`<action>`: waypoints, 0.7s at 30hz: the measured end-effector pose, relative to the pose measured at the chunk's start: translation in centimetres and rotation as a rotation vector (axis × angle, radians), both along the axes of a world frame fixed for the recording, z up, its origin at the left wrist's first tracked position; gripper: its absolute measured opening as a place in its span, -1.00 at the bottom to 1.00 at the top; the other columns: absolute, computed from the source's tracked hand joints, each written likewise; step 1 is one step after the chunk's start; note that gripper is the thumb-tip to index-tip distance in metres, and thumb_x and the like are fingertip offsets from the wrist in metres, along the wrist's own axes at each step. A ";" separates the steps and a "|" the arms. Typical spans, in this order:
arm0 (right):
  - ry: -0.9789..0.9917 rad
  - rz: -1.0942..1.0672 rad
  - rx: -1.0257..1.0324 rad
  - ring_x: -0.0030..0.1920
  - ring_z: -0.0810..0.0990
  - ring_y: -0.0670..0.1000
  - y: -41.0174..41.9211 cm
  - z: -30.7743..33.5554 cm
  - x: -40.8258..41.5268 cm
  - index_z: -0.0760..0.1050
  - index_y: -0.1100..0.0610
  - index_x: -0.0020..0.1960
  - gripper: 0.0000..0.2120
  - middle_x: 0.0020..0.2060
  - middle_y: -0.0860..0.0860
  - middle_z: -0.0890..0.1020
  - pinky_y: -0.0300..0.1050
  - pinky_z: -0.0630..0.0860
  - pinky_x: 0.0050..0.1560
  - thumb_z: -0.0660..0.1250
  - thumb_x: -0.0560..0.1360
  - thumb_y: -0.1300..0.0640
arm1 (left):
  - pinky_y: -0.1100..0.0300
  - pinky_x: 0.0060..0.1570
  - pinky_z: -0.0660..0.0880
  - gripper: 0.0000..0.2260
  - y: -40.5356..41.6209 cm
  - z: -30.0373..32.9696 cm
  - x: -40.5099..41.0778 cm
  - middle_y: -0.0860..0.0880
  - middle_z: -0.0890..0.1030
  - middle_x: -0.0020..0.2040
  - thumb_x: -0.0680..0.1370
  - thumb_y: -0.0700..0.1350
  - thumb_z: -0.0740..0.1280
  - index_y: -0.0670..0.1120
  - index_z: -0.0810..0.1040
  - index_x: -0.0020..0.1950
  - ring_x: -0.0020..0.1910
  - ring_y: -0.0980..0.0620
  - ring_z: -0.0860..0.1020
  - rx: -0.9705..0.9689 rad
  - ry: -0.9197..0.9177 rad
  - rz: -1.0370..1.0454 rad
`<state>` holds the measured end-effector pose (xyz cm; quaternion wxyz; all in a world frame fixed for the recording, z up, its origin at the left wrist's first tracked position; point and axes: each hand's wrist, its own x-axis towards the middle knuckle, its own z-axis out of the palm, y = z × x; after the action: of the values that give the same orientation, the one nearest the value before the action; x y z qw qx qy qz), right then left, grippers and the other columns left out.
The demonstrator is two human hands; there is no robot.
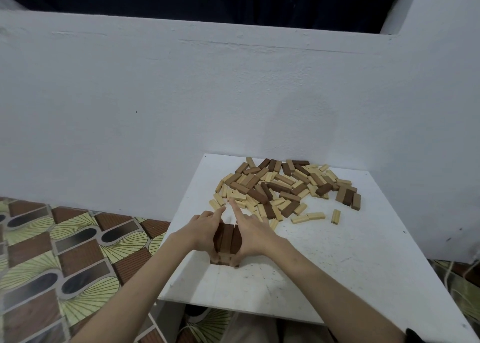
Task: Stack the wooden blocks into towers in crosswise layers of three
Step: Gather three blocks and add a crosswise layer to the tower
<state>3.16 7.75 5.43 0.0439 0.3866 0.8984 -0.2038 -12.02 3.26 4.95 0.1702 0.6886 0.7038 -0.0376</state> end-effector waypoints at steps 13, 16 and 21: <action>-0.006 0.010 0.005 0.19 0.46 0.13 0.2 0.0 0.2 -0.45 0.02 0.51 0.26 0.06 0.07 0.54 0.30 0.03 0.41 0.55 0.30 0.02 | 0.09 0.36 0.20 0.07 0.0 0.3 0.2 -0.11 0.31 0.40 0.30 0.01 0.55 -0.07 -0.16 0.53 0.40 -0.08 0.23 -0.020 0.008 0.018; -0.004 0.010 -0.017 0.20 0.45 0.13 0.2 -0.2 0.2 -0.45 0.00 0.50 0.27 0.09 0.06 0.53 0.31 0.02 0.42 0.56 0.30 0.03 | 0.09 0.37 0.19 0.07 -0.1 0.4 0.3 -0.09 0.31 0.40 0.31 0.00 0.55 -0.08 -0.16 0.53 0.41 -0.07 0.21 -0.023 0.000 0.015; 0.013 0.012 -0.056 0.40 0.31 0.14 0.9 0.9 0.8 -0.41 -0.01 0.52 0.31 0.38 0.06 0.37 0.24 0.07 0.41 0.60 0.24 -0.05 | 0.05 0.41 0.14 0.10 0.5 0.6 0.2 0.04 0.28 0.44 0.27 0.11 0.56 -0.02 -0.15 0.53 0.46 -0.01 0.12 -0.008 -0.083 0.000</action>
<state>3.95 8.65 6.29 0.0499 0.3786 0.8949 -0.2309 -11.86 3.76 5.56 0.2019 0.6891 0.6959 -0.0116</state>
